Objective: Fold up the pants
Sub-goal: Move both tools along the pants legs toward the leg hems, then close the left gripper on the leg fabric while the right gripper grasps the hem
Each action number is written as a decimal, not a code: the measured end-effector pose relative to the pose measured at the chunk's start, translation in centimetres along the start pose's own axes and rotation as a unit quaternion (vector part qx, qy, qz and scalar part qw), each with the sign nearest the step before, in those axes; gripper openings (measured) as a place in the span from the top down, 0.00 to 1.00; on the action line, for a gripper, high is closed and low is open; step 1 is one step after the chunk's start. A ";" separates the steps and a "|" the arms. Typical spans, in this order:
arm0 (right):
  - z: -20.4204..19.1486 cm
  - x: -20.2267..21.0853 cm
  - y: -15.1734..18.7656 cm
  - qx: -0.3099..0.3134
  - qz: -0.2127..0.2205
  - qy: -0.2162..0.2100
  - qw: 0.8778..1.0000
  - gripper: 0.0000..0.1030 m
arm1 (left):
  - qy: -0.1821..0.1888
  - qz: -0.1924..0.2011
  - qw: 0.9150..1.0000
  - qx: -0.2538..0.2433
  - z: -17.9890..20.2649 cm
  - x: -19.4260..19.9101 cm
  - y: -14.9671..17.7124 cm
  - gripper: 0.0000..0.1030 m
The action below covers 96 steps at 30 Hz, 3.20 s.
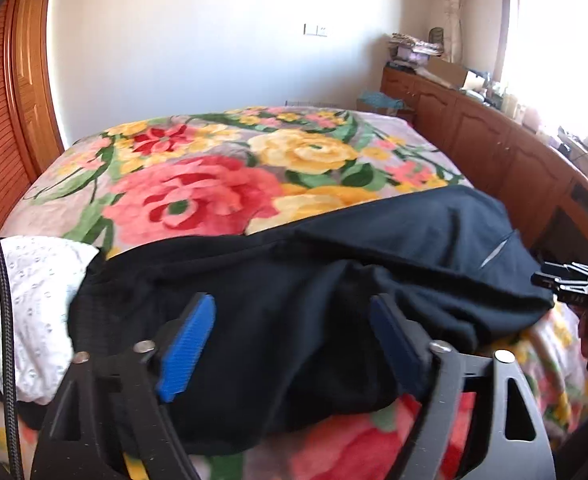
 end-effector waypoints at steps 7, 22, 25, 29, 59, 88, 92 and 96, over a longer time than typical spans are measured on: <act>3.0 0.1 1.0 -0.021 -0.004 0.021 1.000 0.24 | 0.009 -0.001 1.000 -0.028 1.8 -2.2 0.1 0.11; 14.9 -1.1 8.2 -0.128 -0.065 0.092 0.985 0.24 | 0.032 -0.019 0.996 -0.087 3.6 -4.3 1.3 0.11; 16.3 -1.8 9.4 -0.159 -0.080 0.098 0.979 0.25 | 0.036 -0.020 0.995 -0.088 3.9 -4.5 1.0 0.11; 17.5 -2.7 10.0 -0.181 -0.087 0.102 0.974 0.28 | 0.040 -0.018 0.995 -0.093 4.5 -4.5 0.9 0.11; 20.6 -9.5 10.4 -0.226 -0.147 0.055 0.961 0.52 | 0.078 -0.131 0.988 -0.019 13.4 -21.3 -2.3 0.11; 20.7 -9.5 10.9 -0.223 -0.121 0.030 0.967 0.65 | 0.053 -0.193 0.977 0.074 15.0 -27.5 -2.2 0.91; 20.9 -8.9 10.9 -0.232 -0.113 0.031 0.965 0.80 | 0.057 -0.173 0.982 0.051 15.3 -25.2 -2.2 0.92; 20.8 -7.9 10.7 -0.236 -0.099 0.033 0.966 0.88 | 0.060 -0.154 0.986 0.029 16.0 -23.2 -2.7 0.92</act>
Point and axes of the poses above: each gripper's, at about its wrist camera, not at the fingertips, and x roughly against the way its jaws point, z to its right, y to its underside, the point moved 5 cm from there along -x, roughly the way its jaws point, and after that the axes turned 13 degrees about y, right-handed, at the moved point
